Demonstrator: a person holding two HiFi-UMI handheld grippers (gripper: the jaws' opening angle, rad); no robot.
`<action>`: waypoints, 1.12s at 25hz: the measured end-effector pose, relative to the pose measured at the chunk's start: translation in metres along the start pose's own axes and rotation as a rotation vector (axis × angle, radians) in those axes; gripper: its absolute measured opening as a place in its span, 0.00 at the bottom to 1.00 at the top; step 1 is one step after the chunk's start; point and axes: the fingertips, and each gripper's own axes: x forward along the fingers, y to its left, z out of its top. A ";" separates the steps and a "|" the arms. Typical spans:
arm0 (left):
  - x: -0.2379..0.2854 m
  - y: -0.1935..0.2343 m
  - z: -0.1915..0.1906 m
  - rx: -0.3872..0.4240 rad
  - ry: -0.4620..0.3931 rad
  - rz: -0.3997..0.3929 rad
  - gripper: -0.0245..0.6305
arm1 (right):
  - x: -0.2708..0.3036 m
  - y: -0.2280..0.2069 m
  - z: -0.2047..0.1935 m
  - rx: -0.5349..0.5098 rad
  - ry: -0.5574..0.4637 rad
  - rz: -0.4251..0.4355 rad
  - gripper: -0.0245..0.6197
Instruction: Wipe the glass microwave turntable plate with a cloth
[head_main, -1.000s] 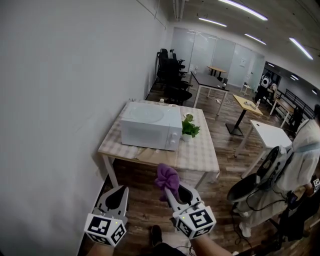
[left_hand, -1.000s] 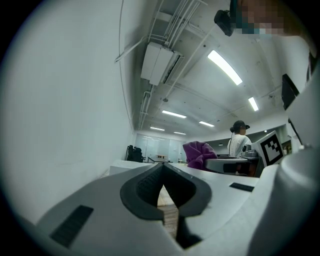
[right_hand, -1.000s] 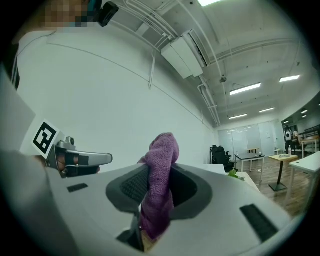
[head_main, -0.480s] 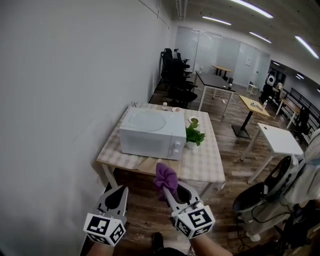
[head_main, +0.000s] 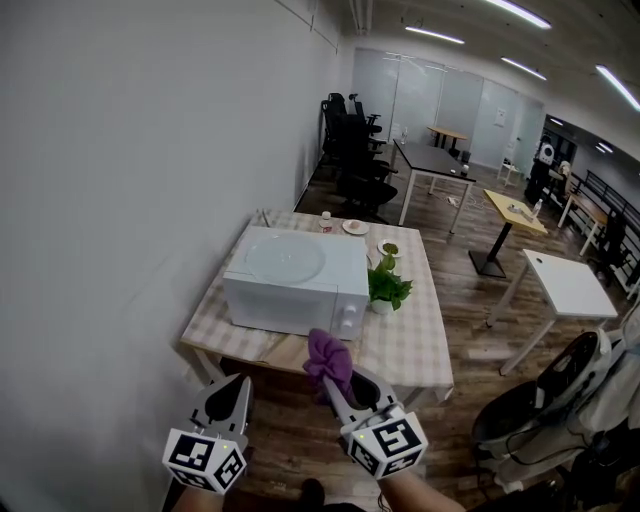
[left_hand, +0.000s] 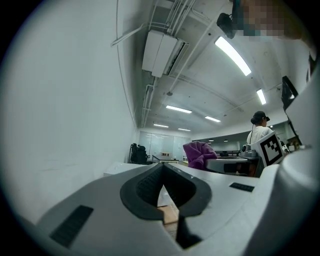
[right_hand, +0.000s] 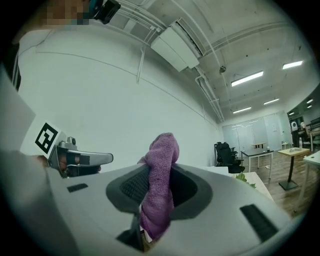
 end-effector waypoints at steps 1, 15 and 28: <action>0.008 0.001 0.000 0.003 0.000 0.004 0.05 | 0.004 -0.008 0.000 0.003 -0.002 0.003 0.20; 0.104 -0.004 -0.025 0.016 0.049 0.014 0.05 | 0.044 -0.099 -0.013 0.034 -0.006 0.043 0.20; 0.145 0.018 -0.034 0.013 0.061 0.019 0.05 | 0.080 -0.127 -0.026 0.033 0.010 0.038 0.20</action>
